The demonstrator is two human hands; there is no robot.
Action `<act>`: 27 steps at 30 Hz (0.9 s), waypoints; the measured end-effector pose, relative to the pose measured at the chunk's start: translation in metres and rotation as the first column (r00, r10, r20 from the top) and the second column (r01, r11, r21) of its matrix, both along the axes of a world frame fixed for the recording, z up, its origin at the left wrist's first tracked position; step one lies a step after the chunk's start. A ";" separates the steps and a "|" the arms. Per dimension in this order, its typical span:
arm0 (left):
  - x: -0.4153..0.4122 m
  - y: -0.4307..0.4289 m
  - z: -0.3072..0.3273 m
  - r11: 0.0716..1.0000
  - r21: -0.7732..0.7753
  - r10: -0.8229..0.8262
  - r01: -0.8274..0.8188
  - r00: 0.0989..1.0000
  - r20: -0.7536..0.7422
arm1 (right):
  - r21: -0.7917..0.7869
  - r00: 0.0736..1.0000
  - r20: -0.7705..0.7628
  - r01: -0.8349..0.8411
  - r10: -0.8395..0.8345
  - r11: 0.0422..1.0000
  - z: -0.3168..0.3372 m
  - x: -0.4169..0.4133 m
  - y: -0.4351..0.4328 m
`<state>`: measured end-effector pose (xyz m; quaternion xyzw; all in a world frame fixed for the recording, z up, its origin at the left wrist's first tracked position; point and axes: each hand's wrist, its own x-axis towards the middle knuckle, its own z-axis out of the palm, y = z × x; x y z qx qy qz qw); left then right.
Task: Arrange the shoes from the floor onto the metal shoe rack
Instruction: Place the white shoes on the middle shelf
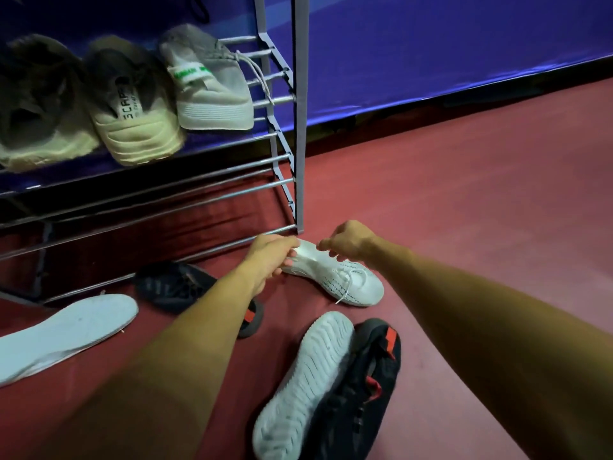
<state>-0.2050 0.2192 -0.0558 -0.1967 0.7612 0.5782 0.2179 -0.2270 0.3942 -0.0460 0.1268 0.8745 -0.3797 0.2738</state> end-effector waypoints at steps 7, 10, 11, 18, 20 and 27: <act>-0.008 0.021 -0.033 0.999 -0.017 -0.046 0.050 0.987 0.154 | 0.355 0.942 0.124 -0.337 0.313 0.872 -0.048 0.001 -0.006; -0.008 0.027 -0.045 0.994 -0.037 -0.090 0.099 0.978 0.186 | 0.357 0.950 0.092 -0.311 0.298 0.881 -0.059 -0.008 -0.005; -0.008 0.028 -0.049 0.993 -0.048 -0.096 0.107 0.977 0.191 | 0.357 0.957 0.080 -0.288 0.279 0.889 -0.062 -0.010 -0.003; -0.012 0.035 -0.072 0.992 -0.129 0.019 0.004 0.984 0.179 | 0.402 0.980 0.042 -0.193 0.193 0.895 -0.075 -0.001 0.012; -0.011 0.038 -0.077 0.988 -0.156 0.048 -0.021 0.984 0.174 | 0.405 0.986 0.036 -0.165 0.164 0.899 -0.078 0.003 0.018; -0.002 0.050 -0.085 0.972 -0.236 0.019 0.009 0.993 0.117 | 0.413 0.981 0.092 -0.196 0.173 0.889 -0.073 0.009 0.043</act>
